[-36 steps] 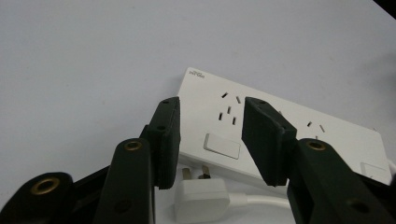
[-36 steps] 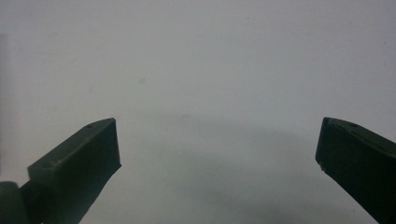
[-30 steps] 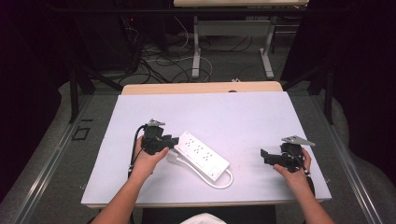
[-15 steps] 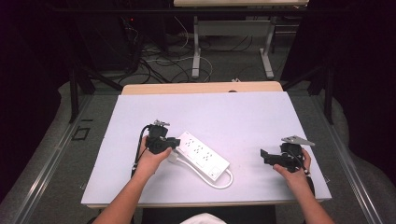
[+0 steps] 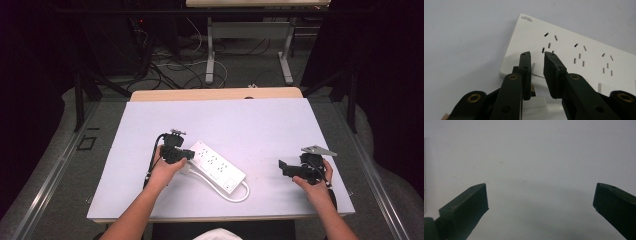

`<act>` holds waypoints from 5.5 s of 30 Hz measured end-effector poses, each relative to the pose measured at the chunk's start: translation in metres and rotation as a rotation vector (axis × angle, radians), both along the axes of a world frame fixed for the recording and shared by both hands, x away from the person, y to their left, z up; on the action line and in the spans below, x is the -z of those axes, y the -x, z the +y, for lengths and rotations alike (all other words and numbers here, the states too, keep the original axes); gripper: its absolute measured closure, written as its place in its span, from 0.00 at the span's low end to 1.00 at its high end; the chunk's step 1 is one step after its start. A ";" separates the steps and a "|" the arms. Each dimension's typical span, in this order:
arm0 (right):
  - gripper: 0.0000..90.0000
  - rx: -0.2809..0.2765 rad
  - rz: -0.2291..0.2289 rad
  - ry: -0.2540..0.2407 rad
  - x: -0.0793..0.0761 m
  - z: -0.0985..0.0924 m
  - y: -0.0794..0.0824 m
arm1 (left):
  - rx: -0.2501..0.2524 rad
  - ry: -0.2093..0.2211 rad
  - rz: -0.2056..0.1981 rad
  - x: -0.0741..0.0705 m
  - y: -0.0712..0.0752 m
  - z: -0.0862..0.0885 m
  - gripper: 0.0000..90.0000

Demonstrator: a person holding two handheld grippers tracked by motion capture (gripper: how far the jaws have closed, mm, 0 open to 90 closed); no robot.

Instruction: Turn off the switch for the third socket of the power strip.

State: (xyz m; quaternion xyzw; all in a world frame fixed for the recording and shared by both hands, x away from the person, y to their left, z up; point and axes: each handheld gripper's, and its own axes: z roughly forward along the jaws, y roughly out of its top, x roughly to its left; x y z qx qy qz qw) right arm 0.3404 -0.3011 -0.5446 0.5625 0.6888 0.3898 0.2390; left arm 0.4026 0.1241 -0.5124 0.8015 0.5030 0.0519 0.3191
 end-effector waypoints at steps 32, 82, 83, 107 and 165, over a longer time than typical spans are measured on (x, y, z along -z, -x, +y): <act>0.00 -0.004 0.001 -0.001 0.001 0.000 0.000 | 0.010 -0.028 0.022 0.006 -0.005 -0.005 1.00; 0.00 0.001 0.006 -0.009 0.001 0.001 0.000 | 0.010 -0.023 0.016 0.010 -0.005 -0.003 1.00; 0.00 -0.003 0.002 -0.004 0.001 0.000 -0.001 | 0.005 -0.018 0.013 0.010 -0.005 -0.003 1.00; 0.00 0.006 0.020 -0.016 0.005 -0.002 -0.004 | -0.021 0.037 0.013 0.005 -0.007 0.010 0.95; 0.00 0.007 0.009 -0.015 0.002 0.001 -0.002 | -0.216 0.079 -0.077 -0.002 -0.013 0.076 0.47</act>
